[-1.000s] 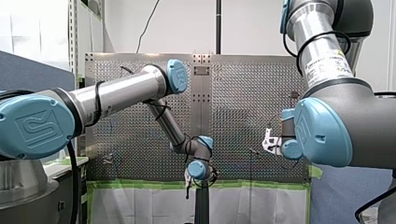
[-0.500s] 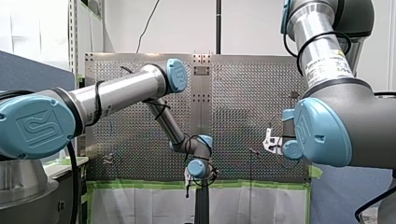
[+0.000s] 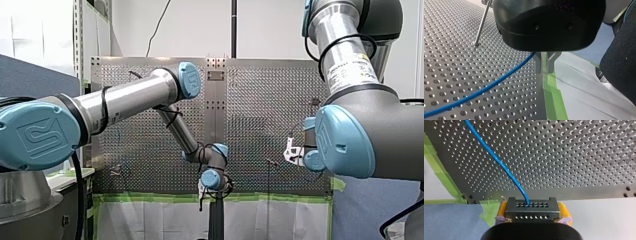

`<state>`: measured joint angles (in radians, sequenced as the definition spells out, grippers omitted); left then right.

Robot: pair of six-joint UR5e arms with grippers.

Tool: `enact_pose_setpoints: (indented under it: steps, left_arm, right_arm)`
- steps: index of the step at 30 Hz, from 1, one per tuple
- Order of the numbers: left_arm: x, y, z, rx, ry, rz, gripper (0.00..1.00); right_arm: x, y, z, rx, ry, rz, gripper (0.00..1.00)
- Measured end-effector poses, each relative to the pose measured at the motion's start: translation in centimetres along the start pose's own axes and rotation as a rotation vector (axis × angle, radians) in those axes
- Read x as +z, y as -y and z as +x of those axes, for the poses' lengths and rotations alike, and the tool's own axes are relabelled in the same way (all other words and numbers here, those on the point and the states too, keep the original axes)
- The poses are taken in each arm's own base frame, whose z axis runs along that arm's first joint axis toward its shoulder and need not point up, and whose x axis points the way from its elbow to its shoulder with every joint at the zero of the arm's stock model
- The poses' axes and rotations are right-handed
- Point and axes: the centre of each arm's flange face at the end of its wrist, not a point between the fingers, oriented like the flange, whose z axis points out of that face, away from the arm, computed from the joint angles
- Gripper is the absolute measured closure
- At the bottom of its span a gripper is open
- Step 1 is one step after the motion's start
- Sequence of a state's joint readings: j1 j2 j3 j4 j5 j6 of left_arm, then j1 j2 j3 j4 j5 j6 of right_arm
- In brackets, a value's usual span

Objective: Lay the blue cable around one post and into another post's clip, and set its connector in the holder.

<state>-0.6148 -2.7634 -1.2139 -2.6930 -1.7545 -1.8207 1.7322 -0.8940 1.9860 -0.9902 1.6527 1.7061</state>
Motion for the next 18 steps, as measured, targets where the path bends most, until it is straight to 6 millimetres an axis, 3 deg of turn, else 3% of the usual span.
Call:
enact_pose_setpoints:
  steps: [18]
  left_arm:
    - [-0.06, 0.28, 0.12, 0.002, -0.005, 0.016, 0.98]
  right_arm:
    - [0.01, -0.13, -0.05, 0.000, 0.003, -0.003, 1.00]
